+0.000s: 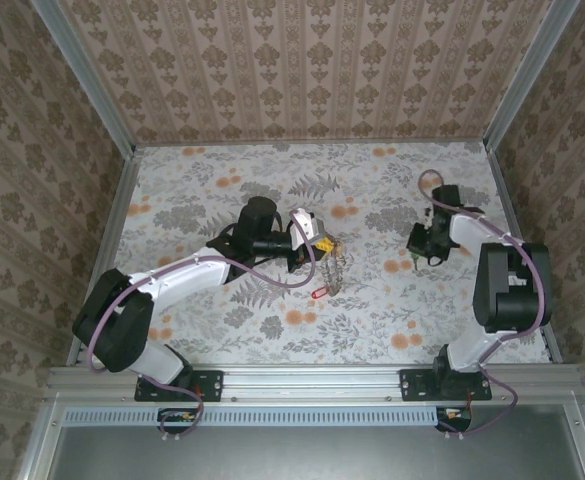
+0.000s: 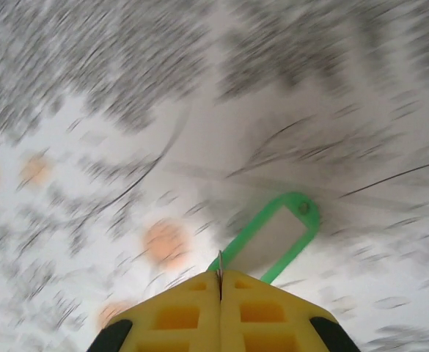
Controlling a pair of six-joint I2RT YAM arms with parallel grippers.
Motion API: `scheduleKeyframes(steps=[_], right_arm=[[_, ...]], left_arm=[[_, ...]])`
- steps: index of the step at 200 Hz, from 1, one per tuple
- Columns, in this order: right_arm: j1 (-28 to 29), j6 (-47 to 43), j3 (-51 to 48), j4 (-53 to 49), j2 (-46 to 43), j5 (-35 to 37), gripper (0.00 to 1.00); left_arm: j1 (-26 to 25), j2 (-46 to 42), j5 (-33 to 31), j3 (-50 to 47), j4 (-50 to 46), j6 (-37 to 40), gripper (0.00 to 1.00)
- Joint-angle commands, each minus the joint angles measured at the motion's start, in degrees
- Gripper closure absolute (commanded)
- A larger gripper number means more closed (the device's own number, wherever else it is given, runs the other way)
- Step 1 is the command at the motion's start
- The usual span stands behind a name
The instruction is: Put the keys on the keyring
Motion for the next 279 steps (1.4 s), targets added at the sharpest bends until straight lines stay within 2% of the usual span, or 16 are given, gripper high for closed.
scheduleKeyframes(steps=[1, 47, 74, 133, 190, 279], right_arm=[[2.9, 2.0, -1.7, -4.4, -2.4, -1.7, 0.95], [8.5, 2.8, -1.9, -5.4, -2.5, -3.5, 0.92], [9.9, 2.1, -1.0, -5.9, -0.5, -3.0, 0.91], [10.5, 0.7, 0.5, -4.7, 2.6, -2.4, 0.87], [10.5, -0.8, 1.1, -4.9, 2.0, -1.1, 0.79], [10.5, -2.2, 1.9, -7.1, 2.9, 0.6, 0.83]], left_arm=[[-0.4, -2.4, 0.0, -0.5, 1.8, -0.6, 1.00], [-0.8, -2.7, -0.1, -0.8, 1.8, -1.0, 1.00], [-1.1, -2.8, -0.5, -0.7, 1.7, -1.0, 1.00], [-1.5, -2.6, -0.6, -0.5, 1.4, -0.8, 1.00], [-1.8, -2.2, -0.7, 0.1, 1.0, -0.7, 1.00], [-2.0, -2.2, -0.5, 0.3, 0.5, -0.6, 1.00]])
